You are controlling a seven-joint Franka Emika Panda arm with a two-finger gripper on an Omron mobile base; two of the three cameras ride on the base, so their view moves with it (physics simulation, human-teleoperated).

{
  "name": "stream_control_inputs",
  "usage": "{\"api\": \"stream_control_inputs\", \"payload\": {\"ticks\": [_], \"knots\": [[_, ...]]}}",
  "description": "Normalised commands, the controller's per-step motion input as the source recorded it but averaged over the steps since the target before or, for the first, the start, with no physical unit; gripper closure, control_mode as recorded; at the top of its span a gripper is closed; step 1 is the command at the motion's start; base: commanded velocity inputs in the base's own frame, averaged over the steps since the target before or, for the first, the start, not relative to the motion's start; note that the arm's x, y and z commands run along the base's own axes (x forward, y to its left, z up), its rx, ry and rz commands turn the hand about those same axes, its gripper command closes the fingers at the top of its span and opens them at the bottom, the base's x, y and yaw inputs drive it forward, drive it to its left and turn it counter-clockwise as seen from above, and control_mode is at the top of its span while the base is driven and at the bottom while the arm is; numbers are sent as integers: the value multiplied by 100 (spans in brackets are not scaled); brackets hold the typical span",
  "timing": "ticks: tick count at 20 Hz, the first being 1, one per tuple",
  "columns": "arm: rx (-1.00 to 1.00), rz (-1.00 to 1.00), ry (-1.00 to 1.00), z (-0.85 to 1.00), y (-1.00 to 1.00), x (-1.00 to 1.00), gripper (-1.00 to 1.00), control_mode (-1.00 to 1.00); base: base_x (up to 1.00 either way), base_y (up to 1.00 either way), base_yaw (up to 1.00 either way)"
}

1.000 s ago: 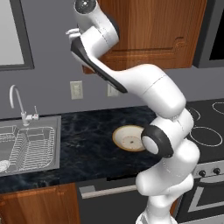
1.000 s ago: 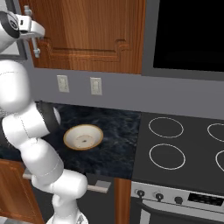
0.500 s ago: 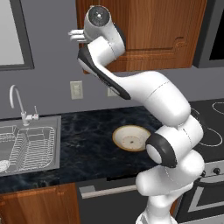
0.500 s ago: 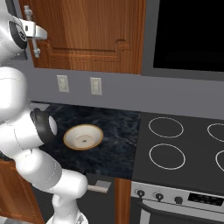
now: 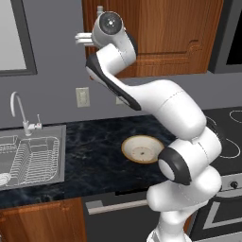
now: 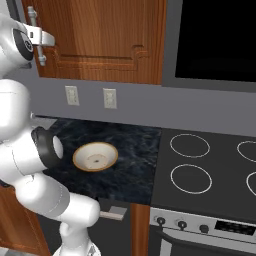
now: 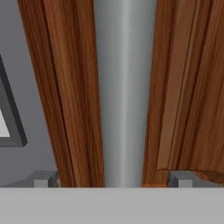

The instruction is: Open the cabinet and setup a tea strainer by placing it in the bowl upright.

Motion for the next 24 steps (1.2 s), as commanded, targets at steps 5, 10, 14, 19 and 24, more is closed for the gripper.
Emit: {"api": "stream_control_inputs", "payload": {"ticks": [5, 10, 14, 19, 24], "knots": [[0, 0, 0, 0, 0, 28, 100, -100, 0, 0, 0], [0, 0, 0, 0, 0, 25, 100, -100, 0, 0, 0], [0, 0, 0, 0, 0, 16, 100, -100, 0, 0, 0], [0, 0, 0, 0, 0, 2, 100, -100, 0, 0, 0], [0, 0, 1, 0, 1, -19, 100, -100, 0, 0, 0]]}}
